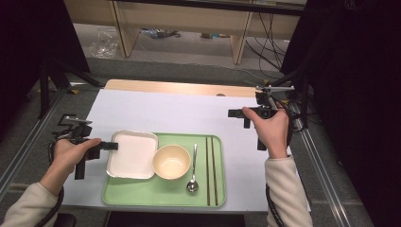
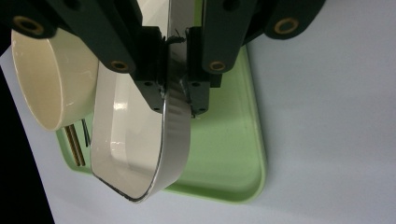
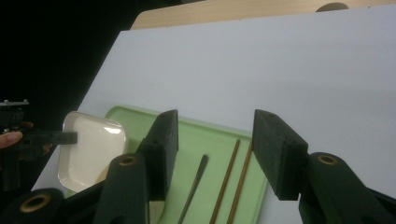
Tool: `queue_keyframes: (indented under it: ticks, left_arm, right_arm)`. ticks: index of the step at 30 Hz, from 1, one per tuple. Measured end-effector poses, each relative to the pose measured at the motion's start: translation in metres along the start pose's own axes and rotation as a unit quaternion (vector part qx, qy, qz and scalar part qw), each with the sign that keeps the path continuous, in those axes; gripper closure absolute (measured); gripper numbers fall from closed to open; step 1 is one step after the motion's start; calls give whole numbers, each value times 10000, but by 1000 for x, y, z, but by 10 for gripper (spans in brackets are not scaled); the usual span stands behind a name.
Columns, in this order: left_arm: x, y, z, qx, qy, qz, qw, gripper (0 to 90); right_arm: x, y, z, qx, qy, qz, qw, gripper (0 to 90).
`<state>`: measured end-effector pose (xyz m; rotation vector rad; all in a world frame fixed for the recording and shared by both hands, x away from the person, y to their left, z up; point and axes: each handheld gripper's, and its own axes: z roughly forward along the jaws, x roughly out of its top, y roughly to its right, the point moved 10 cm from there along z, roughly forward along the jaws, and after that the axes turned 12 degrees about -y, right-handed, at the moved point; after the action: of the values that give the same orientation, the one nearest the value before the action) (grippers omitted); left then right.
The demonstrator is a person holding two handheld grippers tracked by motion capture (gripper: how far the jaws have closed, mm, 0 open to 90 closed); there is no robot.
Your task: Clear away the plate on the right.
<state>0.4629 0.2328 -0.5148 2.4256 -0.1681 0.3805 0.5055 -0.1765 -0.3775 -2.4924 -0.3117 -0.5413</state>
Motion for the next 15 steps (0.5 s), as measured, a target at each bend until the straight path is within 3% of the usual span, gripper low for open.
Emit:
queue_keyframes:
  ticks: [7,15]
  left_arm:
    - [1,-4,8,-19,-65,-171,9998,799]
    - [8,-1,16,3,100,-432,9990,795]
  right_arm:
    - [-1,0,3,-27,-39,-30,10000,524]
    - [0,0,3,-6,-20,-55,10000,523]
